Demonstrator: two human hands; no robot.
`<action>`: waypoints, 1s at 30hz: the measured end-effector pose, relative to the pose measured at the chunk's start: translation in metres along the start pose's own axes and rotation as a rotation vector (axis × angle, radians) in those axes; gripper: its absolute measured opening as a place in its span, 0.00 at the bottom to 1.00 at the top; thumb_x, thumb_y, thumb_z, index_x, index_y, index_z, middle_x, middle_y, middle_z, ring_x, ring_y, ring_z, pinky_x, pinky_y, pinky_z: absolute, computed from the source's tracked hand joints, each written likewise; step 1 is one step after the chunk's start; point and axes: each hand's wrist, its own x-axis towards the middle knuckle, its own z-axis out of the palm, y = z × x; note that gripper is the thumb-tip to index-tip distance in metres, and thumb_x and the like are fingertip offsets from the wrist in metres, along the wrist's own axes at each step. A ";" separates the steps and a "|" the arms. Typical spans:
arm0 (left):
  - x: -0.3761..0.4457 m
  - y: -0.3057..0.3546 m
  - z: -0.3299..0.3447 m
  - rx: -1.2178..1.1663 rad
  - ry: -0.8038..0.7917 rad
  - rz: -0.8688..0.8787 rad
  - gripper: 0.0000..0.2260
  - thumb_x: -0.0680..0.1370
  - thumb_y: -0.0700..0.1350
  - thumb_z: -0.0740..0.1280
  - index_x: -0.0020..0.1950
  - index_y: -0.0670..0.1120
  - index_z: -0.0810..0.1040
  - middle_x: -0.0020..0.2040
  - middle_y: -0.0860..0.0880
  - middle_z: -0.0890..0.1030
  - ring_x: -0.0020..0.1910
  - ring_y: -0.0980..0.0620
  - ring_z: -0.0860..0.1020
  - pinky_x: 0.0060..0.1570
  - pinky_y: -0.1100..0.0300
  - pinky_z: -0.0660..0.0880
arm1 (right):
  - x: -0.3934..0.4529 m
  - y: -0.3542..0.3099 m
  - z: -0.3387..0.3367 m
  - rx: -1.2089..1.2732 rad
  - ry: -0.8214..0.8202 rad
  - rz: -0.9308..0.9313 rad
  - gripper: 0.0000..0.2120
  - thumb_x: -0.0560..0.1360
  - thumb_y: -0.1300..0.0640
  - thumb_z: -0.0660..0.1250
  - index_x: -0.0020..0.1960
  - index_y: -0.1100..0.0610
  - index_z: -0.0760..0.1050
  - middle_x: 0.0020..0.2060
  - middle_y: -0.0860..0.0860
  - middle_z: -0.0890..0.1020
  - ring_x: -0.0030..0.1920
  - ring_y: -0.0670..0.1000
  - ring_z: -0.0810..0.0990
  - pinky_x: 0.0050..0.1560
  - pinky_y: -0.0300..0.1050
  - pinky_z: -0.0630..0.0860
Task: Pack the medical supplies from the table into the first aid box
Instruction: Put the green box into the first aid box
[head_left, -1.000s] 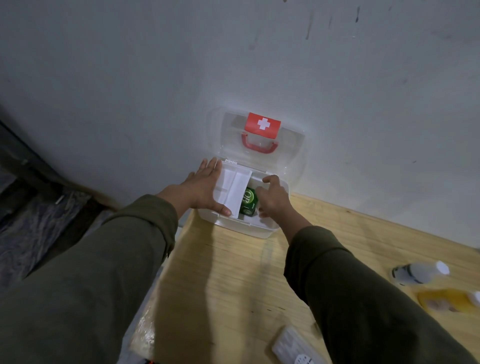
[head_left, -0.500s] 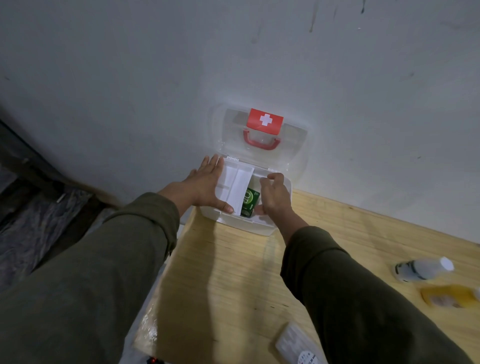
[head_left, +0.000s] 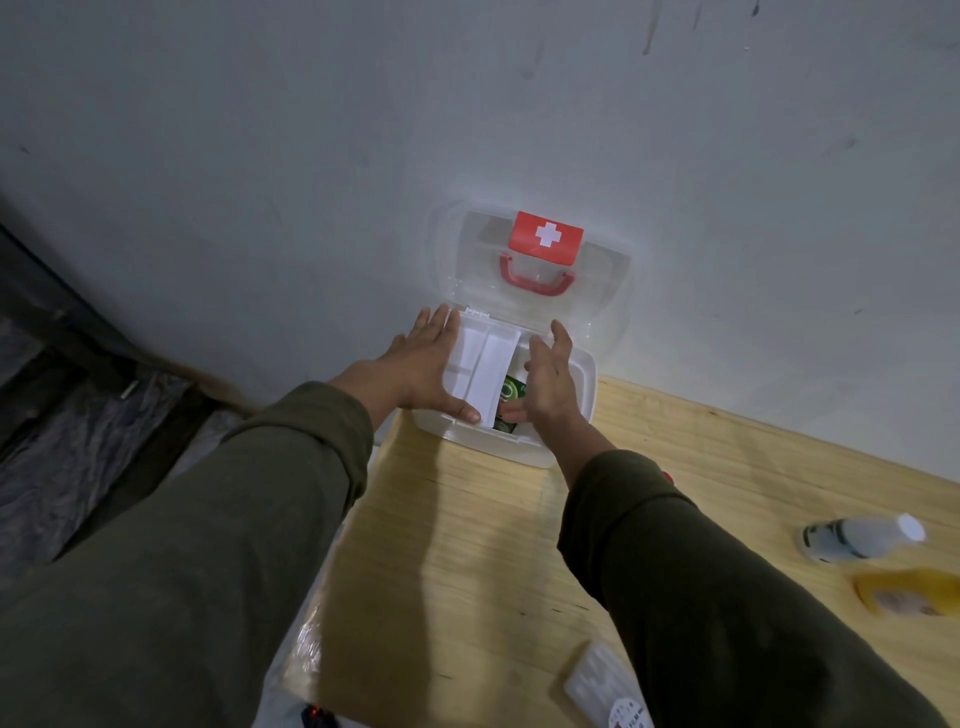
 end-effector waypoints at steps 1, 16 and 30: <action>0.000 0.000 0.000 0.003 0.001 0.000 0.60 0.64 0.63 0.74 0.76 0.44 0.33 0.77 0.47 0.34 0.76 0.45 0.34 0.74 0.43 0.44 | -0.001 0.001 0.001 -0.013 -0.009 0.009 0.24 0.81 0.43 0.47 0.74 0.40 0.45 0.74 0.60 0.62 0.61 0.68 0.75 0.31 0.48 0.81; 0.003 0.000 -0.001 0.009 -0.018 0.004 0.61 0.63 0.63 0.74 0.75 0.44 0.32 0.77 0.47 0.33 0.76 0.46 0.34 0.74 0.43 0.44 | -0.006 -0.008 0.008 0.267 -0.066 0.057 0.25 0.83 0.49 0.46 0.75 0.42 0.39 0.76 0.55 0.56 0.71 0.62 0.64 0.60 0.61 0.71; 0.003 -0.001 0.001 -0.008 -0.009 -0.011 0.61 0.63 0.64 0.74 0.75 0.44 0.32 0.77 0.46 0.33 0.76 0.46 0.33 0.74 0.43 0.44 | -0.006 -0.004 0.010 0.093 -0.061 -0.086 0.25 0.82 0.49 0.48 0.76 0.43 0.42 0.72 0.57 0.63 0.55 0.53 0.71 0.53 0.54 0.76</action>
